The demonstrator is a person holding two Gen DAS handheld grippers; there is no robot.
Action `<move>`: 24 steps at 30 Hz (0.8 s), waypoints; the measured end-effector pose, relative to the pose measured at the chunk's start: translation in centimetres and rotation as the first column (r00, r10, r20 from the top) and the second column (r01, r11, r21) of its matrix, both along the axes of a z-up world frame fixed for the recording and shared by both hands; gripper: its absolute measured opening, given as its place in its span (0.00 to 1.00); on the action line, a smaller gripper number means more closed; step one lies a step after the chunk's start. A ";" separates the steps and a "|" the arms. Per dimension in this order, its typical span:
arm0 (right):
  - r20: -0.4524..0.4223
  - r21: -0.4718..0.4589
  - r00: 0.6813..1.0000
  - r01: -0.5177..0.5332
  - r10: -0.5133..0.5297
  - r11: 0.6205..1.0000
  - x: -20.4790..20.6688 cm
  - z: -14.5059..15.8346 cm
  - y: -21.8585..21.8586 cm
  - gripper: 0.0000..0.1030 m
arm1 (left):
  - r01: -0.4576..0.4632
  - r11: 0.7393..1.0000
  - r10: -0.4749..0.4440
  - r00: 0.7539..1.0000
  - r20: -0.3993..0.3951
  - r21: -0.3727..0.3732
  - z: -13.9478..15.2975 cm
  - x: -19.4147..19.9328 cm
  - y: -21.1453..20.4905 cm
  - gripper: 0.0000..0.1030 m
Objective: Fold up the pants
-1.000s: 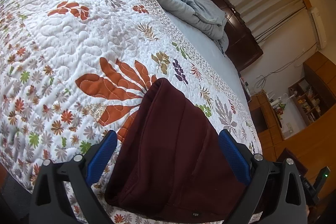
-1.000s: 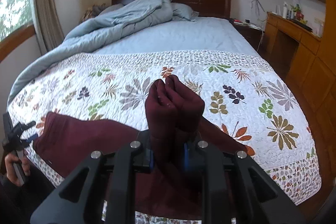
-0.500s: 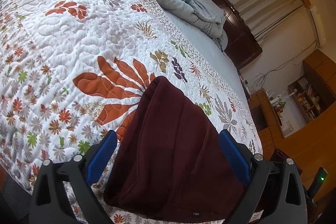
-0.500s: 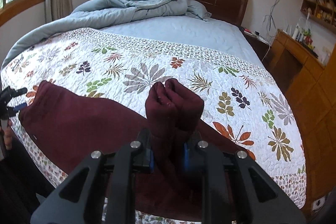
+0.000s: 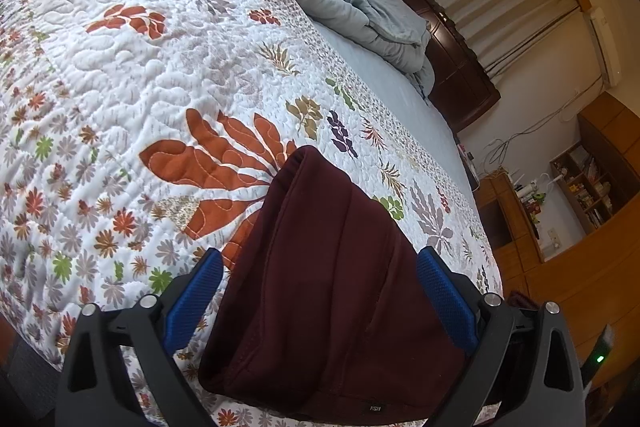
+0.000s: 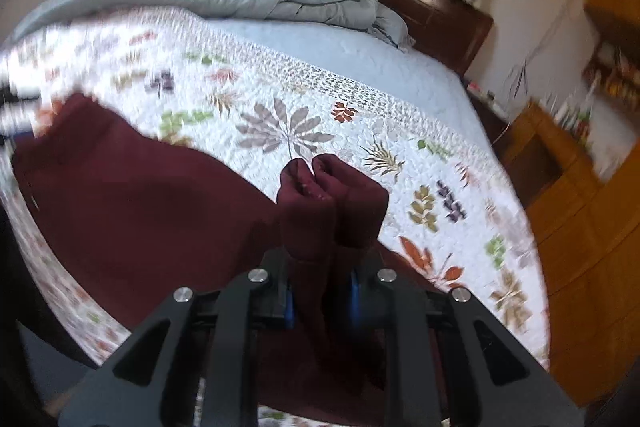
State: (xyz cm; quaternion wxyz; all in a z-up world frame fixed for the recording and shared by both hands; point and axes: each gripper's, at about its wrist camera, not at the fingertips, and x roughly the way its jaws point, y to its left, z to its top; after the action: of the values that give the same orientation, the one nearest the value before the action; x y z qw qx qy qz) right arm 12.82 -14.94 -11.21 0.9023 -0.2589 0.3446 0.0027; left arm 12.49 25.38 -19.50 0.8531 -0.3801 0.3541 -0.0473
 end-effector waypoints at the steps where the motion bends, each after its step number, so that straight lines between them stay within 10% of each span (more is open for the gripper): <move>1: 0.002 -0.045 1.000 -0.012 0.012 0.999 -0.2 -0.8 0.5 0.18 | -0.001 1.000 0.001 1.000 0.001 0.000 0.0 -0.1 0.0 0.95; 10: -0.054 -0.500 0.978 -0.200 0.200 0.843 -2.5 -9.6 4.8 0.18 | 0.001 1.000 -0.001 1.000 0.008 -0.009 0.0 -0.3 0.3 0.95; 24: -0.115 -0.629 0.952 -0.292 0.285 0.721 -3.9 -14.3 5.4 0.18 | 0.004 1.000 -0.004 1.000 0.006 -0.016 -0.1 -0.3 0.4 0.95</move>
State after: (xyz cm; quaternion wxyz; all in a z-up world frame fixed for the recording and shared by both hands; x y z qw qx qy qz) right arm 8.88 -9.50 -25.46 0.7467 -0.6004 0.2850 0.0271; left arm 12.19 25.76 -19.59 0.8510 -0.3861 0.3521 -0.0528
